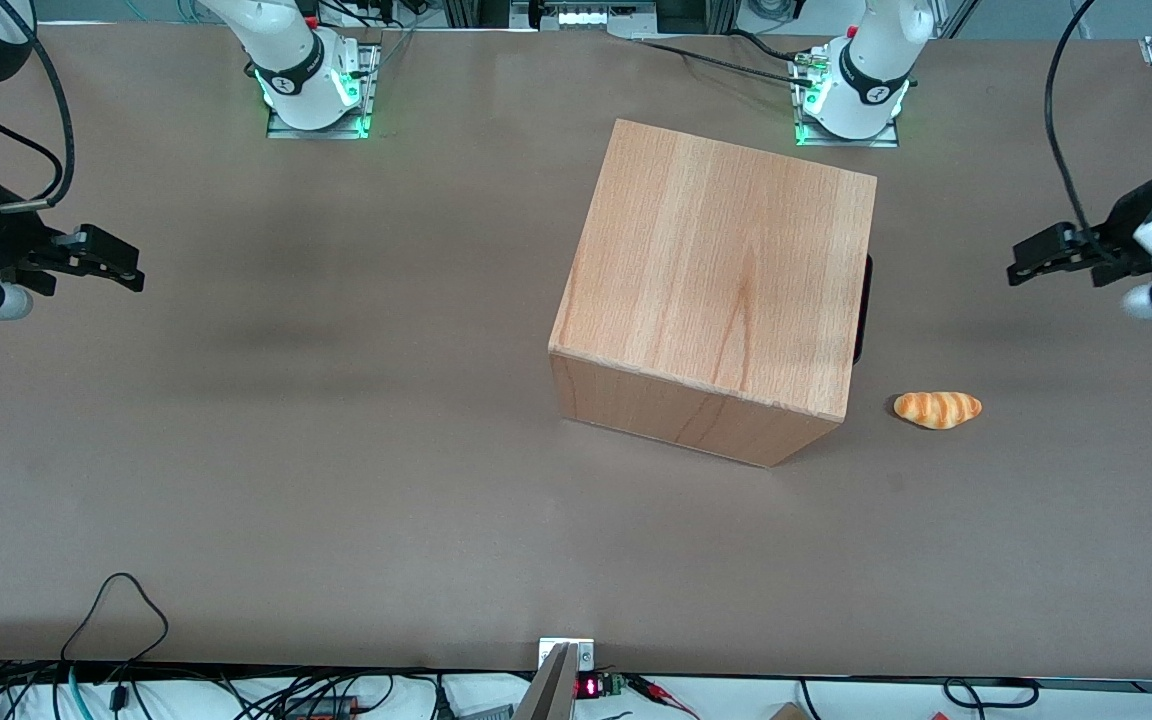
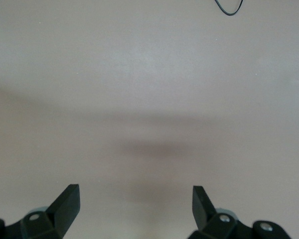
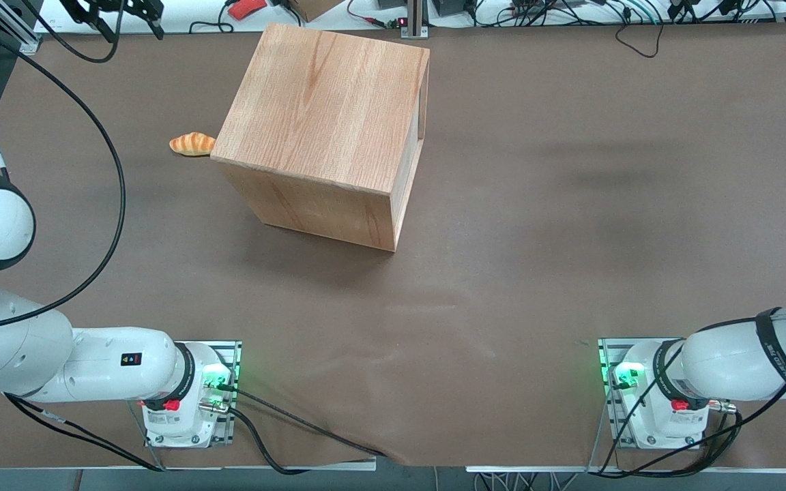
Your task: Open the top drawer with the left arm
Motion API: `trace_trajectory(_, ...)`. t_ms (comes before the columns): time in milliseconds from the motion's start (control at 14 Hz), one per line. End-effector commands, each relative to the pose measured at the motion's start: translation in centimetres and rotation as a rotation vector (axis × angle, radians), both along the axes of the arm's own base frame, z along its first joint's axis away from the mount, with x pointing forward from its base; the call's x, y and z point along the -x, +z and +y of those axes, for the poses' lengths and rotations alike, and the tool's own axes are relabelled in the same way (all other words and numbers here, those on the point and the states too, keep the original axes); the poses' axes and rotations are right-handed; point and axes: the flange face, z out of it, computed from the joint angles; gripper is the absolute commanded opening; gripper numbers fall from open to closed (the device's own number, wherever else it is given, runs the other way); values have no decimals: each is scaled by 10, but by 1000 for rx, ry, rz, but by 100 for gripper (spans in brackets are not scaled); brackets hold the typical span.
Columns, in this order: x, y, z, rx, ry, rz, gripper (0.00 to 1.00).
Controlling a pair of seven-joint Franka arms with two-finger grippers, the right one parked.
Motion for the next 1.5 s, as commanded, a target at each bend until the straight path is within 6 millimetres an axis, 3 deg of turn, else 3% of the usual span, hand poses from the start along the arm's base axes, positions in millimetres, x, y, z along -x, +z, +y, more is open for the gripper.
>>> trace_trajectory(0,-13,-40,-25,-10,-48,83,100)
trace_trajectory(286,-27,-88,-27,4,-54,163,100)
trace_trajectory(571,-35,-116,-26,12,-75,203,100)
trace_trajectory(714,-38,-135,-30,57,-186,230,100)
trace_trajectory(857,-41,-147,-30,193,-229,233,100)
trace_trajectory(1429,-32,-161,-40,310,-260,315,100)
